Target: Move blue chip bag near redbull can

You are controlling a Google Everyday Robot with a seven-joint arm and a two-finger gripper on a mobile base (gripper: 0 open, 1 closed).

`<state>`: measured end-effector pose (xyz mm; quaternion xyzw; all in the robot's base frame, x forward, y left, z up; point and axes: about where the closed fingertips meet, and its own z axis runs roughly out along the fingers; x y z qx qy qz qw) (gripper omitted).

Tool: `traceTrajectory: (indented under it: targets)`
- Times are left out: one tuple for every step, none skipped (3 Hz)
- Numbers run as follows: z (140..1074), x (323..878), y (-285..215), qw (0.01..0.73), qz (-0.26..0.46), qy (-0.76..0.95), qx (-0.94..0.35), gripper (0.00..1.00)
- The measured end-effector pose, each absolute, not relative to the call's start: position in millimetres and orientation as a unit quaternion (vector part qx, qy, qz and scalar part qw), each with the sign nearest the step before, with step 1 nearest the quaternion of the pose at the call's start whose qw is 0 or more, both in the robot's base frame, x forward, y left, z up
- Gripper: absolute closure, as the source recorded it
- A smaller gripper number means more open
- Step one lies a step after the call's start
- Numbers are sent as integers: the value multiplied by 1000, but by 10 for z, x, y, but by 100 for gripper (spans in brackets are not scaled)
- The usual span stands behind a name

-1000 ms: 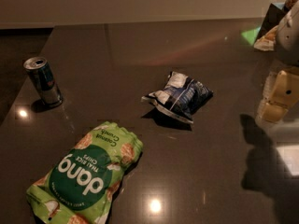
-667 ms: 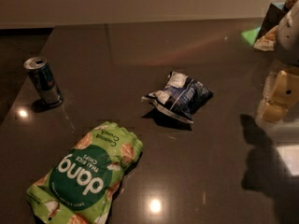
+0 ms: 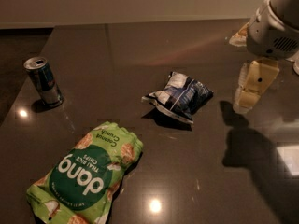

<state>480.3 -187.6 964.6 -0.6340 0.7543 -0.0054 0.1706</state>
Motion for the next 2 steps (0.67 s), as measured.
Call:
traceTrajectory:
  targets:
    - [9511, 5080, -1709, 178, 7, 739, -650, 0]
    - [9376, 5176, -1462, 180, 37, 709, -681, 0]
